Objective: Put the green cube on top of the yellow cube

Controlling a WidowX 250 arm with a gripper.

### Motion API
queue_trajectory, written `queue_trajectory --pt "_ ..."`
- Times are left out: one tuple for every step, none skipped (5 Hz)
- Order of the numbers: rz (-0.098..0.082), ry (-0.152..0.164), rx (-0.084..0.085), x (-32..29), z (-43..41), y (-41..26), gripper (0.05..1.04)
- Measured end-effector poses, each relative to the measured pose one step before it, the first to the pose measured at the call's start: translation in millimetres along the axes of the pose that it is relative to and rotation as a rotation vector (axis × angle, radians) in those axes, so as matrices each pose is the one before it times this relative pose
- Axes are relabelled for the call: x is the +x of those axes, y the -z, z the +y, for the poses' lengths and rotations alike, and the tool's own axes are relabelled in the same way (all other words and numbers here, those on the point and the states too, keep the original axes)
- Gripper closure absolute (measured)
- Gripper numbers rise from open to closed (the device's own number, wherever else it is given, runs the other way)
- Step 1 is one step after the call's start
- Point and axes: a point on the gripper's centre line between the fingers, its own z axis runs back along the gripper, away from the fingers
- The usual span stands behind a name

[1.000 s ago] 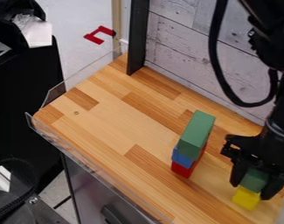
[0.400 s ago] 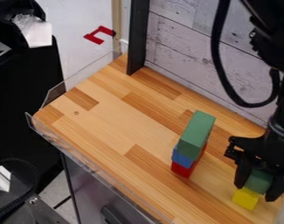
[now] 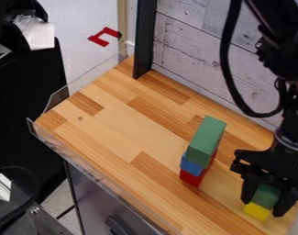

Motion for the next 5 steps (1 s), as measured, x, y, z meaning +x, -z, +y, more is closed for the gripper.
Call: queue_trajectory --pt "-0.001 0.002 -0.0024 1.55 1.11 0.27 0.498" --pt "0.0022 0.001 -0.0015 0.7 0.89 0.32 0.429" --pt "0.0173 -0.0038 0.0124 -2.01 2.29 1.88 0.141" --pt "0.011 -0.0001 0.0085 -1.25 0.8 -0.9 0.082" --pt "-0.0742 0.0009 -0.0409 -0.99 -3.87 -27.7 0.084"
